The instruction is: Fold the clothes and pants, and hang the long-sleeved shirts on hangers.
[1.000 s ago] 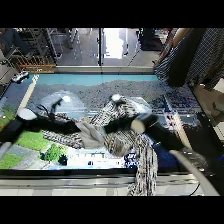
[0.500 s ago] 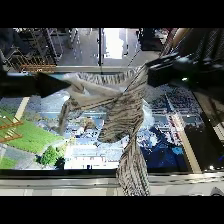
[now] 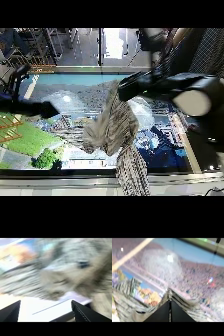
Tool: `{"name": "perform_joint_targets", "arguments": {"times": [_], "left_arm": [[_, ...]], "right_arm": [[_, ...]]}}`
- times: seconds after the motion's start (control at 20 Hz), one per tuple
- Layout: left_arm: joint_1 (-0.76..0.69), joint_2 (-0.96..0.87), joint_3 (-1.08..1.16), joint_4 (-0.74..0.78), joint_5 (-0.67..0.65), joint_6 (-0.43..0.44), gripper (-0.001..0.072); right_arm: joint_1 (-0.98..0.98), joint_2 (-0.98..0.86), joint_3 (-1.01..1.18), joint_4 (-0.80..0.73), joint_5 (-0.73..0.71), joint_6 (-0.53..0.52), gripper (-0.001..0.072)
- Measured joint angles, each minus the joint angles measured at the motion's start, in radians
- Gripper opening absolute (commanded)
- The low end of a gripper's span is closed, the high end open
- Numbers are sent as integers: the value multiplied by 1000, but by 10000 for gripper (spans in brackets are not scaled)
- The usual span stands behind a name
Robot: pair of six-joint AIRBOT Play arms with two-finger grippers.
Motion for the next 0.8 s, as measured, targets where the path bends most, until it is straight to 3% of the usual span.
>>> {"name": "perform_joint_targets", "arguments": {"times": [0.15,0.2,0.35,0.45,0.6,0.8], "left_arm": [[175,0,-113,239,47,-51,602],[249,0,-145,283,82,-62,602],[485,-11,-207,363,237,-98,601],[602,-38,-219,393,356,-106,537],[686,-132,-176,404,481,-98,538],[718,-307,-20,423,536,-93,536]], "right_arm": [[31,-72,-53,3,-13,0,14],[40,-93,-68,3,-21,-4,14],[57,-136,-95,3,-35,-17,15],[62,-151,-103,4,-42,-25,15],[65,-161,-107,6,-59,-34,15],[66,-166,-110,7,-60,-34,16]]}}
